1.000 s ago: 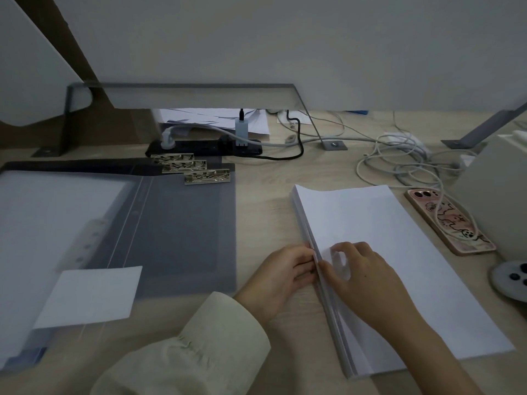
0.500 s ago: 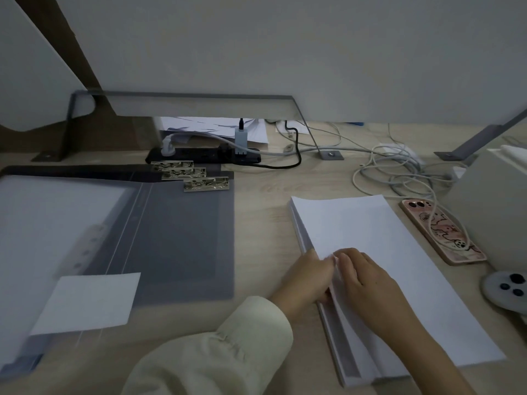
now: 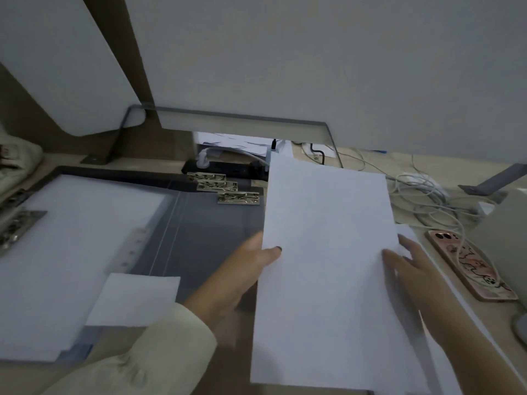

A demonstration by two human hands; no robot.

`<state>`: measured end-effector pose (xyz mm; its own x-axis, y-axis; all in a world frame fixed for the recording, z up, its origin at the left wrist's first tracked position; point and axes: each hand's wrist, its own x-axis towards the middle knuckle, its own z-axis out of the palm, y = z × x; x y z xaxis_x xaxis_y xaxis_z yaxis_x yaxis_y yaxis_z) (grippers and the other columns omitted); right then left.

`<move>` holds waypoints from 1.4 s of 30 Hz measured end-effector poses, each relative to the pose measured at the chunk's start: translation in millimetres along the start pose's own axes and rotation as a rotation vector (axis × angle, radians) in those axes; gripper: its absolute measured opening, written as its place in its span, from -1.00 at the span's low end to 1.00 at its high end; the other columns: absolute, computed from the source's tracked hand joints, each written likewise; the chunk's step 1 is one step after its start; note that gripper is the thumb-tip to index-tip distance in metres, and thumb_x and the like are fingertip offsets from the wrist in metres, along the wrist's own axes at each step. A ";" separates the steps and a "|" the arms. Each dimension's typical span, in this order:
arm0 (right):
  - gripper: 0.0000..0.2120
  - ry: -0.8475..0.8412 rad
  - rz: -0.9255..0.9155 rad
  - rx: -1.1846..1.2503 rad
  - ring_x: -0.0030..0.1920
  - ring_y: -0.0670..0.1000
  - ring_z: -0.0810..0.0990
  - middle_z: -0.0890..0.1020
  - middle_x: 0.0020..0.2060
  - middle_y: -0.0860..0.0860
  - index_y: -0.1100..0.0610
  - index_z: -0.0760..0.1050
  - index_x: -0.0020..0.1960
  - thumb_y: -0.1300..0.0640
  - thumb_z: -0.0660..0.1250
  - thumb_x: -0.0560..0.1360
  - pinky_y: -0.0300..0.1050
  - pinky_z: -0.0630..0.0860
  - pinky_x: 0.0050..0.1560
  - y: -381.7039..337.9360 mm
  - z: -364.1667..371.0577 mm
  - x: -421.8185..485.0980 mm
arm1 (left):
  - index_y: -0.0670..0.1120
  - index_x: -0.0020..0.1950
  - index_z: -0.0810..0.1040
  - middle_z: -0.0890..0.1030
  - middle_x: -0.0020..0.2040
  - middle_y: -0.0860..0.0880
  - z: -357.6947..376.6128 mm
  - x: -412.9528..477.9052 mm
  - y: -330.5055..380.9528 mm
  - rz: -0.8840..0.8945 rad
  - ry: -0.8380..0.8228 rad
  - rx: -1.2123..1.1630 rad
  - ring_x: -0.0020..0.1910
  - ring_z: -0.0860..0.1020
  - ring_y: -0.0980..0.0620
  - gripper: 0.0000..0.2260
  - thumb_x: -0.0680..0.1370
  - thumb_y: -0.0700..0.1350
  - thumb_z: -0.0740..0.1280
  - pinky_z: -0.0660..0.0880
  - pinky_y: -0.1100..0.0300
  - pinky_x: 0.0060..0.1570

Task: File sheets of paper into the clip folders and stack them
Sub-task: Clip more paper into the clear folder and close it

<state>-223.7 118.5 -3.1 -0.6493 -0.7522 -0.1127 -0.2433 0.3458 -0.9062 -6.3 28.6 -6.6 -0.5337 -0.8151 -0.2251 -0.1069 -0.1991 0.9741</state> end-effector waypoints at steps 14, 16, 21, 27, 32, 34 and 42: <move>-0.64 -0.385 0.049 -0.270 -0.11 0.00 0.59 0.61 -0.08 -0.01 0.09 0.36 0.31 0.25 0.16 0.52 -0.11 0.51 -0.10 -5.1 134.2 1.0 | 0.08 0.51 0.03 0.34 0.34 0.13 -114.3 -16.4 -60.8 0.051 0.387 0.731 0.25 0.42 0.06 -0.52 0.62 -0.10 0.09 0.35 0.20 0.19; -0.59 -0.363 -0.062 -0.454 -0.15 0.00 0.54 0.56 -0.12 0.01 0.09 0.25 0.39 0.20 0.17 0.55 -0.15 0.44 -0.14 -12.1 129.9 -2.4 | 0.06 0.51 0.09 0.37 0.32 0.07 -117.0 -14.0 -66.6 0.083 0.404 0.960 0.23 0.43 0.07 -0.57 0.63 -0.02 0.04 0.38 0.21 0.16; -0.64 -0.335 -0.347 -0.720 0.14 0.01 0.51 0.42 0.28 0.06 0.06 0.33 0.36 0.08 0.15 0.58 -0.18 0.38 0.11 -54.2 133.9 7.8 | 0.07 0.49 0.18 0.44 0.00 0.08 -120.1 -10.0 -78.8 0.177 0.485 1.118 -0.06 0.49 0.12 -0.58 0.62 0.04 0.04 0.41 0.29 -0.17; -0.64 -0.378 -0.548 -0.800 0.30 0.12 0.39 0.40 0.32 0.11 0.16 0.34 0.35 0.13 0.13 0.58 -0.09 0.31 0.25 -77.9 218.3 53.0 | -0.03 0.10 0.65 0.31 -0.46 0.11 -124.9 -4.5 -94.3 0.347 0.517 1.123 -0.57 0.22 0.23 -0.66 0.45 -0.04 0.17 0.06 0.52 -0.59; -0.57 -0.325 -0.655 -0.919 0.41 0.13 0.23 0.28 0.42 0.11 0.18 0.16 0.45 0.13 0.05 0.60 -0.06 0.18 0.36 -74.6 268.1 76.6 | -0.08 0.07 0.66 0.45 -0.50 0.10 -122.0 -6.0 -87.7 0.374 0.520 1.140 -0.56 0.12 0.19 -0.70 0.38 -0.15 0.30 -0.14 0.57 -0.48; -0.56 -0.313 -0.681 -0.955 0.43 0.11 0.18 0.24 0.44 0.10 0.19 0.11 0.47 0.12 0.02 0.61 -0.09 0.11 0.38 -69.5 276.5 80.4 | -0.06 0.07 0.66 0.46 -0.48 0.11 -121.5 -5.3 -87.6 0.341 0.511 1.153 -0.55 0.11 0.18 -0.67 0.34 -0.14 0.31 -0.15 0.53 -0.51; -0.61 -0.080 -0.776 -0.815 0.30 0.13 0.30 0.40 0.29 0.12 0.14 0.29 0.41 0.10 0.02 0.61 -0.07 0.23 0.32 -42.6 295.1 99.9 | -0.04 0.11 0.65 0.45 -0.46 0.14 -120.5 -5.7 -88.1 0.310 0.516 1.126 -0.52 0.14 0.19 -0.59 0.44 -0.05 0.08 -0.13 0.53 -0.46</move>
<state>-65.6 -137.0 -96.0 -0.0771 -0.9467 0.3126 -0.9777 0.0103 -0.2100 107.2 -14.7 -93.4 -0.3044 -0.9107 0.2791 -0.8210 0.3995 0.4080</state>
